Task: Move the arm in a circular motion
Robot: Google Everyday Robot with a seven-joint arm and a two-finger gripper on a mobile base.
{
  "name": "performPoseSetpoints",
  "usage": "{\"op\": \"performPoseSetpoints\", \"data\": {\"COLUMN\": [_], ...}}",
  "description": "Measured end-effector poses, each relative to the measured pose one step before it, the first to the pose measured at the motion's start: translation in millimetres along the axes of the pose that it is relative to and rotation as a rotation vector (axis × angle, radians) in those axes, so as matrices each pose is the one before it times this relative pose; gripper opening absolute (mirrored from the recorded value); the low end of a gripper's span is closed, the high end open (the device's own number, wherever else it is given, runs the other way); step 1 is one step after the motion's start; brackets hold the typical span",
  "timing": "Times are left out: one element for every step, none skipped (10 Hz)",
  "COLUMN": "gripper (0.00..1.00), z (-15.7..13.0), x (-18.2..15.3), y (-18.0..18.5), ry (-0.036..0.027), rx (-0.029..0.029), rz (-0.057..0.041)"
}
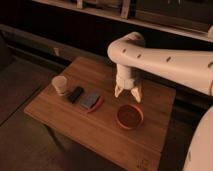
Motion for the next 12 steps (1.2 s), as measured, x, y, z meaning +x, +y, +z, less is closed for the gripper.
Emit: {"op": "performPoseSetpoints", "data": {"gripper": [0.65, 0.65, 0.65, 0.65, 0.65, 0.65, 0.65, 0.65, 0.65, 0.65, 0.65, 0.65], "z": [-3.65, -4.07, -6.28, -3.38, -4.67, -5.33, -4.75, -3.87, -0.92, 0.92, 3.84, 5.43], "x": [-8.9, -12.3, -20.88, -13.92, -14.02, -11.78, -7.41, -3.49, 0.68, 4.8, 9.04, 13.22], "y": [13.24, 9.29, 5.59, -4.32, -11.76, -17.38, -18.85, -21.68, -17.15, -24.3, -18.44, -16.55], "ry": [-0.00519, -0.00464, -0.00552, -0.00403, -0.00583, -0.00588, -0.00556, -0.00396, 0.0012, 0.00252, 0.00867, 0.01074], "rx": [0.01101, 0.00823, 0.00151, -0.00554, -0.01047, -0.01479, -0.01337, -0.0131, -0.00696, -0.00877, 0.00232, 0.01479], "rz": [-0.02545, -0.01911, -0.01209, 0.00795, 0.02144, 0.03267, 0.03497, 0.03833, 0.02688, 0.04409, 0.02863, 0.01877]}}
